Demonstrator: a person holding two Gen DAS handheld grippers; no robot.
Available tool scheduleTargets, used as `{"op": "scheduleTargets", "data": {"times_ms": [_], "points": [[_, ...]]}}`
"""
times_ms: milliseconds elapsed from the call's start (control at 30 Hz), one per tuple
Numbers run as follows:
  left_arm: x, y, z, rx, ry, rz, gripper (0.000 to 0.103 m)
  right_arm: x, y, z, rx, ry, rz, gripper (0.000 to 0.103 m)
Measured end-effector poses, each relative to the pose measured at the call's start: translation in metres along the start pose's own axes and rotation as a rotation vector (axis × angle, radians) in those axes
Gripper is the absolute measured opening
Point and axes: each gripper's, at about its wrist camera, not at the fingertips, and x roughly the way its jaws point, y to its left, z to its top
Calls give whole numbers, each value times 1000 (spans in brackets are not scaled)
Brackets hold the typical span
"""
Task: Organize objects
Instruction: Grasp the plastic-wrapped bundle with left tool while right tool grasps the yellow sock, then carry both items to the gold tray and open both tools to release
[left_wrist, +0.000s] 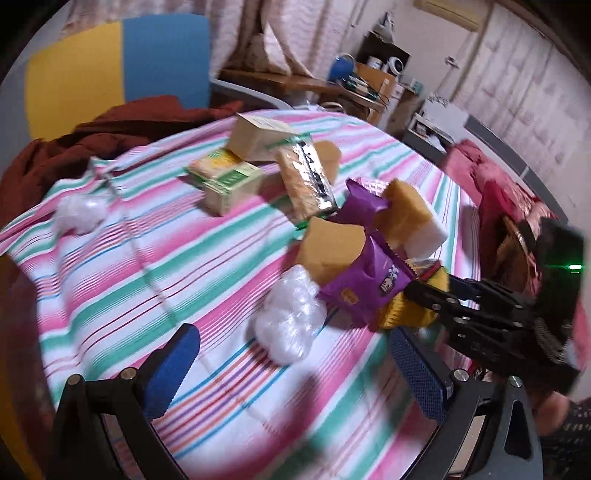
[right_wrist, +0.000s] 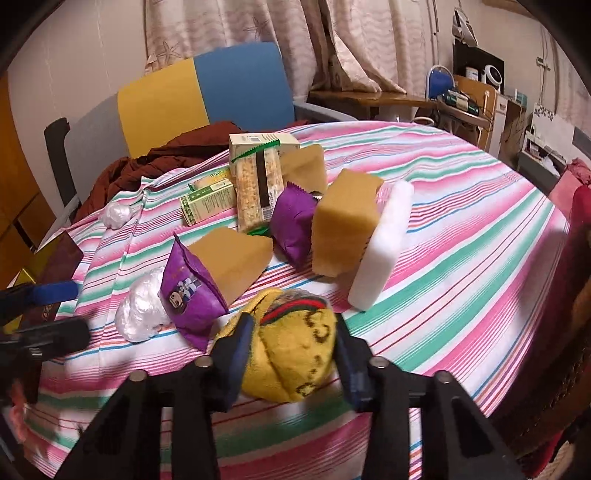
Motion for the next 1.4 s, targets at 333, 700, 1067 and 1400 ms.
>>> {"op": "scheduleTargets", "data": {"times_ms": [333,700,1067,1400], "points": [[38,11,5,27,-10,-82,98,-13,-12,-10,24,17,-3,35],[32,16,-7,64,-17,-51,37,-20,-3,-13,30,30,-12,35],[-34,29,-63,-69,-76,-85,37,-29,51,-23,-74,87,146,35],[-133,74,-96,-200,-248,18,37,-40,136,-1,-169,38,322,35]]}}
